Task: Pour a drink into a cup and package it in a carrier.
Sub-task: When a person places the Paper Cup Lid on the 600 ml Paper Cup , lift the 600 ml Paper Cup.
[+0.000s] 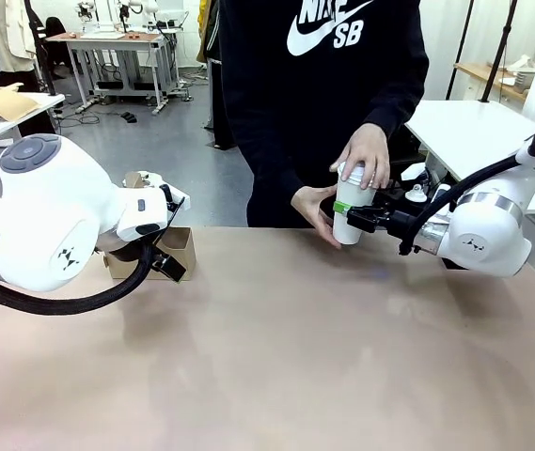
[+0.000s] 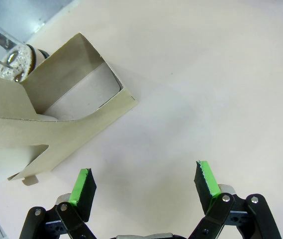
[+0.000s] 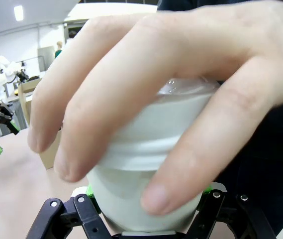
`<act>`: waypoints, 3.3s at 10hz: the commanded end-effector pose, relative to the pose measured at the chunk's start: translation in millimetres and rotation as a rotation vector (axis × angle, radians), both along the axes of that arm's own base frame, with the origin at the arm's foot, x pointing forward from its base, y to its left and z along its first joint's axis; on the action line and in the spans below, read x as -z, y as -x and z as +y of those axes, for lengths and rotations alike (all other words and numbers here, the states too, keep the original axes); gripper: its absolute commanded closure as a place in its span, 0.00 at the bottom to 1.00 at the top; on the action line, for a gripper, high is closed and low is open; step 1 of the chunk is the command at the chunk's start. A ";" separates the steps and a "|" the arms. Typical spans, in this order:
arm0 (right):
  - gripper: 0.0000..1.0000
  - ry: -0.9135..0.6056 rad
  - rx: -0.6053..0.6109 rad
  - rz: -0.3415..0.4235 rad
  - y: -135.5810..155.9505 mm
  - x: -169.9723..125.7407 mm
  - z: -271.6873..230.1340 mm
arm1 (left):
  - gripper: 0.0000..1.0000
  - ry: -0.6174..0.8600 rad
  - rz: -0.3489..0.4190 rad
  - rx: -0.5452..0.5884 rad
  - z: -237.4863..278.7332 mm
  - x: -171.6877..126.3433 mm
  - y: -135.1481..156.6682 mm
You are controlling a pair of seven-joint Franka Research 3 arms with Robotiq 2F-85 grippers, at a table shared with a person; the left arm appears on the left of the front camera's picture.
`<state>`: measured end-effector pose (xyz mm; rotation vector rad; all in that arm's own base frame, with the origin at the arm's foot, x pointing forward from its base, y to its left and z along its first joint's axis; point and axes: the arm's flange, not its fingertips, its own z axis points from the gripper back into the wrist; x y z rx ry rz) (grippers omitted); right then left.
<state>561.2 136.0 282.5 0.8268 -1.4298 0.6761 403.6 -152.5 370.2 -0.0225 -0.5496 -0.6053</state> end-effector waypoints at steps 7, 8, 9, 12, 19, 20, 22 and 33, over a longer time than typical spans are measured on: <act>0.19 0.000 -0.001 0.001 1.0 -4.7 2.1 | 0.00 0.002 0.000 0.000 0.6 -0.2 0.0; 0.19 0.000 -0.001 0.001 1.0 -4.7 2.1 | 0.00 0.002 0.000 0.000 0.6 -0.2 0.0; 0.19 0.000 -0.001 0.001 1.0 -4.7 2.1 | 0.00 0.002 0.000 0.000 0.6 -0.2 0.0; 0.19 0.000 -0.001 0.001 1.0 -4.7 2.1 | 0.00 0.002 0.000 0.000 0.6 -0.2 0.0; 0.19 0.000 -0.001 0.001 1.0 -4.7 2.1 | 0.00 0.002 0.000 0.000 0.6 -0.2 0.0; 0.19 0.000 -0.001 0.001 1.0 -4.7 2.1 | 0.00 0.002 0.000 0.000 0.6 -0.2 0.0; 0.19 0.002 0.001 0.004 0.7 1.3 -0.5 | 0.00 0.002 0.000 0.000 0.6 -0.2 0.0; 0.19 0.003 0.003 0.003 -0.4 1.3 -2.0 | 0.00 0.002 0.000 0.000 0.6 -0.2 0.0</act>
